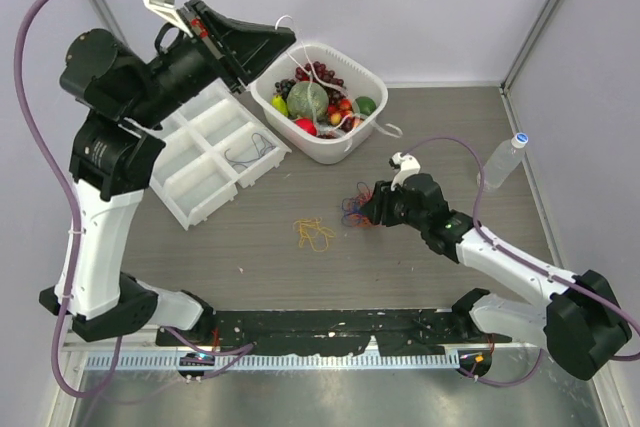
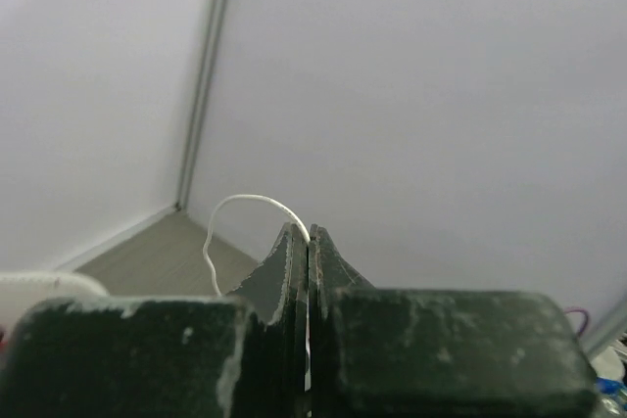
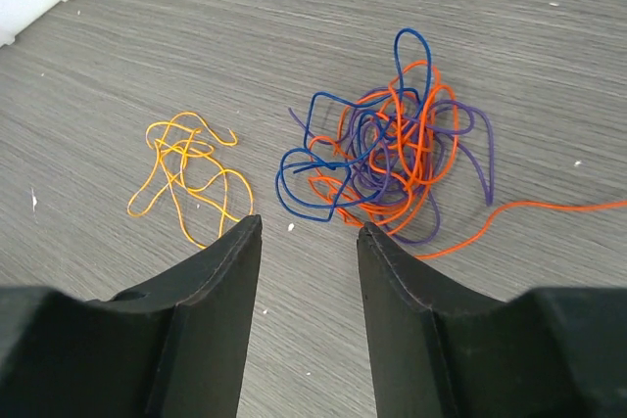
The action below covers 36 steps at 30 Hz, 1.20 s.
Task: Untangle the cables
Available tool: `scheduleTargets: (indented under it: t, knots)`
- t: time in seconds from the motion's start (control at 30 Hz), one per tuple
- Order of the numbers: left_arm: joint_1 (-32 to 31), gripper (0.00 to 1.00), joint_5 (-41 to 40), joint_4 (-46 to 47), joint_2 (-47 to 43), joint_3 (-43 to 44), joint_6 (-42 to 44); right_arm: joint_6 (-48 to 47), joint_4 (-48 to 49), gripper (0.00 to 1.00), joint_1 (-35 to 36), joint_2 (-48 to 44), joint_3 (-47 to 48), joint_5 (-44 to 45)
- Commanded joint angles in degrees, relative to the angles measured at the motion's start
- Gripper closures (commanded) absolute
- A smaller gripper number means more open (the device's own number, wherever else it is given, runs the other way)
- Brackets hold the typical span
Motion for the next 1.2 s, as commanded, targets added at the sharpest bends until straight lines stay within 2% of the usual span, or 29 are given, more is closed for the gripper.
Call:
scheduleTargets:
  t: [0.0,0.1,0.27,0.33,0.5,0.6,0.63,0.73,0.87,0.9,1.03,1.17]
  knots:
    - [-0.2,1.0,-13.1,-9.2,0.1,-5.2,4.5,1.6,-2.8,0.49,-0.2,-2.9,1.6,3.3]
    - [-0.1,1.0,-19.8,-9.3,-3.2,-13.2,4.9,0.8,-3.5,0.48,-0.1,-3.1,3.3,2.1]
    - [-0.2,1.0,-33.0,-14.3,-7.0,-20.7,6.0,-1.4,-0.6,0.48,0.7,1.2,7.1,-11.4]
    - [-0.2,1.0,-37.2,-16.8,-7.9,-22.9,6.0,-2.1,2.0,0.48,2.6,4.4,8.5,-14.2]
    - [-0.2,1.0,-41.4,-18.7,-10.5,-30.8,4.9,-4.8,3.2,0.48,8.3,16.7,15.6,-18.4]
    - [-0.2,1.0,-41.6,-18.6,-11.2,-34.8,4.9,-4.4,4.0,0.55,10.8,24.7,19.0,-21.0]
    - [-0.1,1.0,-41.5,-18.7,-11.3,-35.8,4.9,-3.9,4.7,0.62,11.2,26.3,20.1,-21.8]
    - [-0.2,1.0,-40.2,-19.2,-11.1,-37.7,5.3,-3.1,4.2,0.71,11.9,31.8,22.1,-22.6]
    - [-0.2,1.0,-36.4,-19.1,-10.5,-40.0,5.6,-3.2,0.2,0.73,11.7,33.5,22.6,-14.9]
    - [-0.2,1.0,-35.4,-18.9,-10.4,-41.3,5.5,-3.6,-2.3,0.73,11.6,33.3,22.4,-10.0]
    - [-0.1,1.0,-32.7,-19.3,-9.7,-44.7,5.4,-3.7,-6.3,0.73,9.5,29.3,18.6,1.1]
    - [-0.2,1.0,-31.9,-18.2,-8.9,-48.2,6.5,-3.5,-9.1,0.73,5.3,24.4,13.4,6.9]
